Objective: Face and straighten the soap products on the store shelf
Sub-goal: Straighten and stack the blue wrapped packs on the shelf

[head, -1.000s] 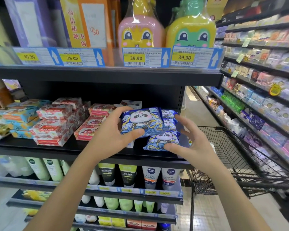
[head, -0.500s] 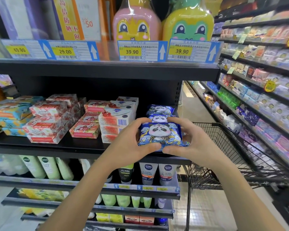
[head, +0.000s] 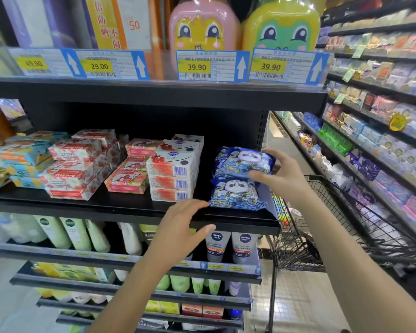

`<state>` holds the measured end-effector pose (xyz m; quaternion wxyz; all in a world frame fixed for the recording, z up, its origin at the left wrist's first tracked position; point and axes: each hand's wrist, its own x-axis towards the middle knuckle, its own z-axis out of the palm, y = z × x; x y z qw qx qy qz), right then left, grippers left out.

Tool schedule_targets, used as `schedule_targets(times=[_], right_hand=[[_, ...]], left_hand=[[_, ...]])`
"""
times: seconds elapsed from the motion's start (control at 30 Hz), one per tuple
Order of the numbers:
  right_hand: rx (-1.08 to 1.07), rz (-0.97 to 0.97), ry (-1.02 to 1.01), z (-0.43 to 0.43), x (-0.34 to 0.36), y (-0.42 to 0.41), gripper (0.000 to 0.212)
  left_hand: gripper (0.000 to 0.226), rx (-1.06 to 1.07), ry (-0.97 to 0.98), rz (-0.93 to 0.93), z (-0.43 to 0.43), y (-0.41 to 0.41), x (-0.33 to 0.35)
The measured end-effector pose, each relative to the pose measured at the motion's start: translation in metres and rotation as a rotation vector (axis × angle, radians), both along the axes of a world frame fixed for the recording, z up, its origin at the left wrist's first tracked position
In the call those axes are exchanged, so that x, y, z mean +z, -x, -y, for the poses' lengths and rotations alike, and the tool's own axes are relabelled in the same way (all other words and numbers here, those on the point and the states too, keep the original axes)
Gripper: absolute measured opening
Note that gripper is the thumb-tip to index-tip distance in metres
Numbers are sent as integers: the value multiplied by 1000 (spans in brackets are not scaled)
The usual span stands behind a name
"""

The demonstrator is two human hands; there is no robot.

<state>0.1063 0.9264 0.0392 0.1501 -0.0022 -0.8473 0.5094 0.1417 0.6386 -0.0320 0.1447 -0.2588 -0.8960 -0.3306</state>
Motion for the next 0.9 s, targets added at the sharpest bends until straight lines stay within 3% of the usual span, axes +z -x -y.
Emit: schedule_targets(times=[0.13,0.23,0.4,0.73,0.9], right_hand=[[3,15,-13,5,0,27,95],[23,14,-91,11,0,37,85],[87,86,-141,11,-2,41,86],[109,82,-521,11,9,35,85],[68,28,-626,21,9,18,72]], left_hand=[[52,-8,56,-80,1,6,-23],[46,15,45,-105,1,10,-32],[51,30,42,-97,1,12,-33],[46,52,35,-150,-2,10,-36],[46,57,39,-116,-2,8,-33]])
